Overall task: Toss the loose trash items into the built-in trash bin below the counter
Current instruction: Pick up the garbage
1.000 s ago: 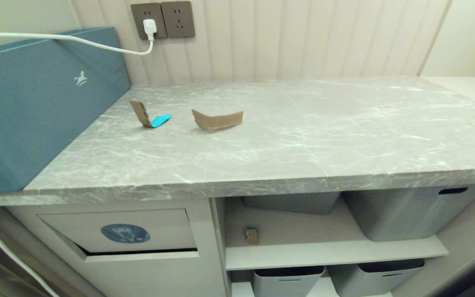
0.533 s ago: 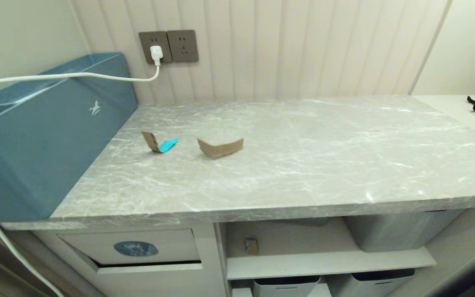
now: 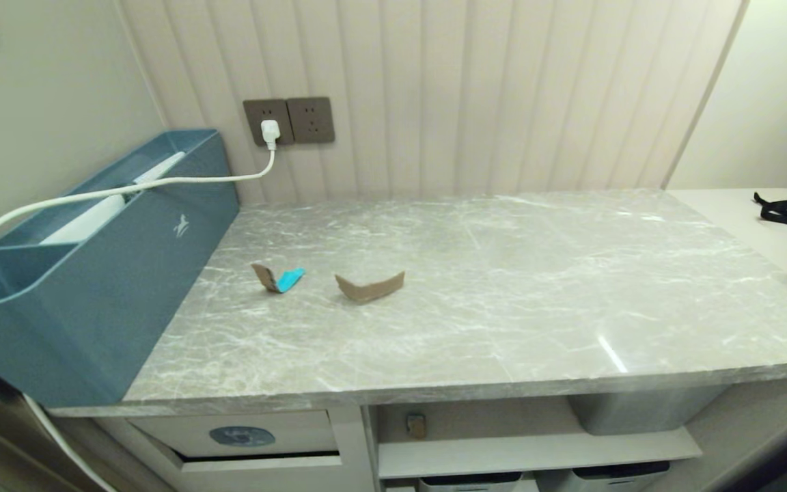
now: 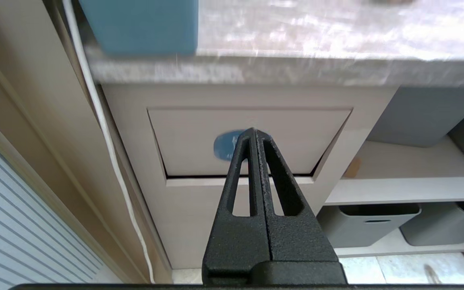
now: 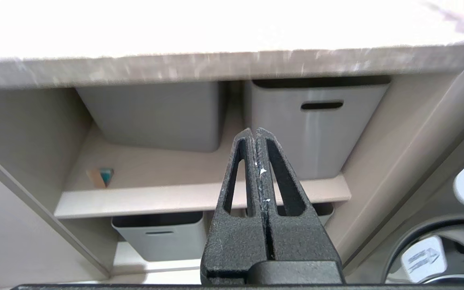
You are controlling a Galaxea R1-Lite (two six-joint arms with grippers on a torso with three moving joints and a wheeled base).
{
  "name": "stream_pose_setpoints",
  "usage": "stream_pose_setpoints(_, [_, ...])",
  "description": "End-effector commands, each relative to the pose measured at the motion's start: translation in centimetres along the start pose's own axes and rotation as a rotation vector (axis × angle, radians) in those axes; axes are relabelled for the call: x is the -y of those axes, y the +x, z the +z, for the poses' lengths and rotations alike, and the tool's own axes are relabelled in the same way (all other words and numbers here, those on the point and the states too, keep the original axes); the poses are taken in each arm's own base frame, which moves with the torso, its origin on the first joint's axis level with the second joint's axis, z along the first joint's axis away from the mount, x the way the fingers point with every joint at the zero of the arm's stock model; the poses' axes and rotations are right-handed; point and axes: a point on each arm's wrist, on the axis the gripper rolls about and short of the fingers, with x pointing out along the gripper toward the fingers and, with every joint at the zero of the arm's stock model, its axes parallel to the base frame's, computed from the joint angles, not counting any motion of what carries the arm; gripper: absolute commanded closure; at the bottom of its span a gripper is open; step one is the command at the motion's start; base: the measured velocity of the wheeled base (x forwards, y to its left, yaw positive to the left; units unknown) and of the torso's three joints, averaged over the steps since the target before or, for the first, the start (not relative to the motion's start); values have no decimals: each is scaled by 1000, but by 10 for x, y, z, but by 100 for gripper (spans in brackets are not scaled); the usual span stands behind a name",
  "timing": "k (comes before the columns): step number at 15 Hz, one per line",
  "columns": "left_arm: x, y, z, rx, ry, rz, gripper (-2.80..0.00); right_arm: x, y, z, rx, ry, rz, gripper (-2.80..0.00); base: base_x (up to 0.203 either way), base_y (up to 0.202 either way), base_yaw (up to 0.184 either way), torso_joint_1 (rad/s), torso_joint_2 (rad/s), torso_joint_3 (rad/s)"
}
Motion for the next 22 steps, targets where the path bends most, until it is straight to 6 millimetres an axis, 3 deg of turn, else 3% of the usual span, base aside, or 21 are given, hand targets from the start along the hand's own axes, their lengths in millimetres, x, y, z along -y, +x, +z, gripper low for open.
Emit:
stream_pose_setpoints(1, [0,1,1,-10,-1,-1,0,0,0,0,-2,-1,-1,0,0,0,0,276,-568,-301])
stream_pose_setpoints(4, [1,-3,11,29,12,-20,0,0,0,-1,-8,2,1,0,0,0,0,153,-328,-170])
stream_pose_setpoints(6, [4,-7,49,63,31,-89,0,0,0,-1,-8,17,-1,0,0,0,0,38,-76,-44])
stream_pose_setpoints(8, [9,7,109,21,35,-205,0,0,0,-1,-10,6,0,0,0,0,0,6,-16,-8])
stream_pose_setpoints(11, [16,73,202,-86,45,-341,0,0,0,-1,-10,18,0,0,0,0,0,0,0,0])
stream_pose_setpoints(13, [23,136,238,-161,86,-412,0,0,0,-1,-10,21,-2,0,0,0,0,0,0,0])
stream_pose_setpoints(16, [61,217,253,-251,149,-484,0,0,0,-1,-7,30,-3,0,0,0,0,0,0,0])
stream_pose_setpoints(19, [104,264,234,-346,189,-492,0,0,0,-1,-5,52,-3,0,0,0,0,0,0,0])
stream_pose_setpoints(20, [109,274,227,-373,199,-480,-280,0,0,-1,-5,52,-3,0,0,0,0,0,0,0])
stream_pose_setpoints(22, [117,291,219,-403,224,-406,-280,0,0,-1,-5,52,-3,0,0,0,0,0,0,0])
